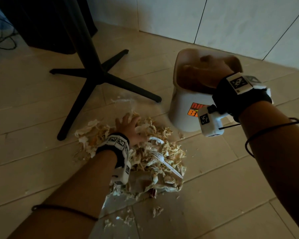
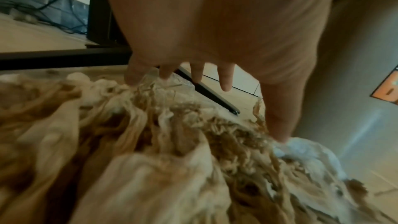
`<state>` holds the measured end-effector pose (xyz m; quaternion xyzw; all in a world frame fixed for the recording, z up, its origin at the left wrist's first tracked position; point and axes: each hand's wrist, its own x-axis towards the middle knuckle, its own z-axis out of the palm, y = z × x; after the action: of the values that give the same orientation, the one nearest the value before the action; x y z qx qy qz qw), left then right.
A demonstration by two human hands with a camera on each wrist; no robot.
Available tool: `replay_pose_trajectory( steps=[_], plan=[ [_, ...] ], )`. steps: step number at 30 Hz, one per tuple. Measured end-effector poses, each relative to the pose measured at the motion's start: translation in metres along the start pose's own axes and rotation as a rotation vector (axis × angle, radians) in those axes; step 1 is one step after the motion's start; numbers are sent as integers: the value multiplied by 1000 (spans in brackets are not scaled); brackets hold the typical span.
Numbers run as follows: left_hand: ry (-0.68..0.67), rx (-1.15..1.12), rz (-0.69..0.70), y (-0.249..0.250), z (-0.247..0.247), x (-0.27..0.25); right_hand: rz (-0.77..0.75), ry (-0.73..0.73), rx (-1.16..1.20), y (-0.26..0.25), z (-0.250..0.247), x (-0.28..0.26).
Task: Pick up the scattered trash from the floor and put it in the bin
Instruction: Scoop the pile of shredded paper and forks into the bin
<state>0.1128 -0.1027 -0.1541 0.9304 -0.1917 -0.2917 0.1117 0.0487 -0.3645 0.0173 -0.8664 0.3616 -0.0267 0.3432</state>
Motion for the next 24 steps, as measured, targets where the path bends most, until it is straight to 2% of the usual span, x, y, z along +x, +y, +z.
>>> replay_pose_trajectory(
  steps=[2,5,8,12,14,17,19,24],
  plan=[
    [-137,17,63,3,0,6,-84,57,-29,-3,-1,1],
    [-186,33,157,9,12,8,-232,161,-7,-14,4,-5],
    [-91,74,193,13,24,2,-372,250,-5,-30,12,-19],
    [34,116,103,11,20,-8,-513,369,-3,-51,28,-37],
    [105,77,108,9,12,-16,-577,387,39,-61,36,-46],
    [213,6,125,6,-1,-29,-649,344,126,-71,49,-59],
    [267,-83,136,2,-10,-37,-639,257,197,-71,59,-69],
    [375,-272,164,-5,-40,-58,-412,-51,317,-52,91,-92]
  ],
)
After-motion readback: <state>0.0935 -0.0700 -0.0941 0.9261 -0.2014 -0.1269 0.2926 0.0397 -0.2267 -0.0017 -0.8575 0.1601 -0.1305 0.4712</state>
